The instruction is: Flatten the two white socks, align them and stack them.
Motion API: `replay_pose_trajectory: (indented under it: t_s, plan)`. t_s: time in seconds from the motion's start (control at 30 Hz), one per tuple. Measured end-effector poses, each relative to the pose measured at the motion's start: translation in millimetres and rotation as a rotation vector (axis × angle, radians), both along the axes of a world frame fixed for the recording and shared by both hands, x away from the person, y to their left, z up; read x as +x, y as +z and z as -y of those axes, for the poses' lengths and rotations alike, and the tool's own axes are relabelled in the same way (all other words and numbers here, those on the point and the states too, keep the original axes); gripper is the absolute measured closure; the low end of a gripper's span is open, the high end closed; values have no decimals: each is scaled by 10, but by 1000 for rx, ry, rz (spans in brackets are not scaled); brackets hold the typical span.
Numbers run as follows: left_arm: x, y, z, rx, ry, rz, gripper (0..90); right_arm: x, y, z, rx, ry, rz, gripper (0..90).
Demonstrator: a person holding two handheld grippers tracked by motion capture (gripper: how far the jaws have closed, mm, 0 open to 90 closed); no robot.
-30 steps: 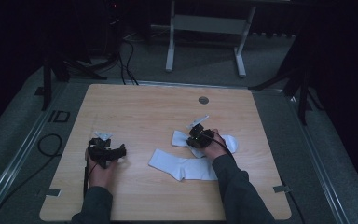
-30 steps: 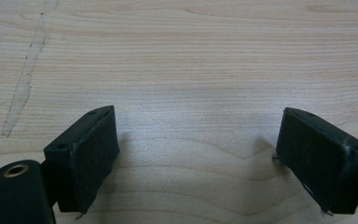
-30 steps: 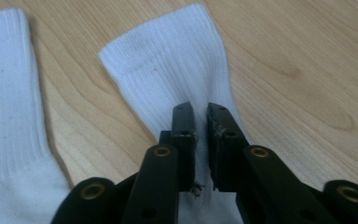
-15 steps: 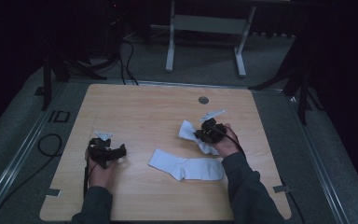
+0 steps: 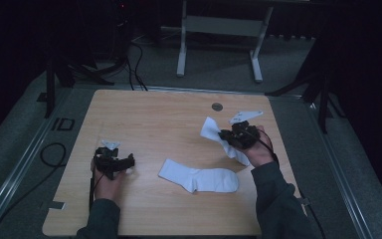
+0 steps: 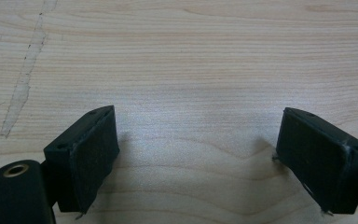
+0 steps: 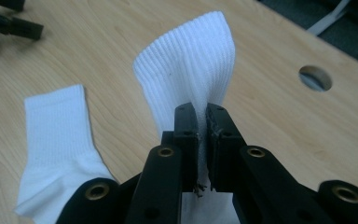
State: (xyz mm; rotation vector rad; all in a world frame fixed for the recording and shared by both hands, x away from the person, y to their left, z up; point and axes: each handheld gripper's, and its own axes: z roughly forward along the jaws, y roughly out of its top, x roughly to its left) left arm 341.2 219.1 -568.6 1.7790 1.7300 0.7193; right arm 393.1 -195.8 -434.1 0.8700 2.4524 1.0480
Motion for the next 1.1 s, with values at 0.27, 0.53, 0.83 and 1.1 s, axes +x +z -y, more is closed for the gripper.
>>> replay_pose_trajectory:
  t_s: [0.27,0.53,0.83,1.1]
  plan:
    - [-2,3,-1,0,-1,-4,126,-160,301,41,36,18,68,836]
    - [0,0,1,-1,1,0,126,-444,517,34,88,73,108,832]
    - [0,0,3,-2,3,1,127,-712,415,-3,98,126,72,828]
    - [-1,1,2,-1,1,-1,127,-721,87,-295,88,178,-1,825]
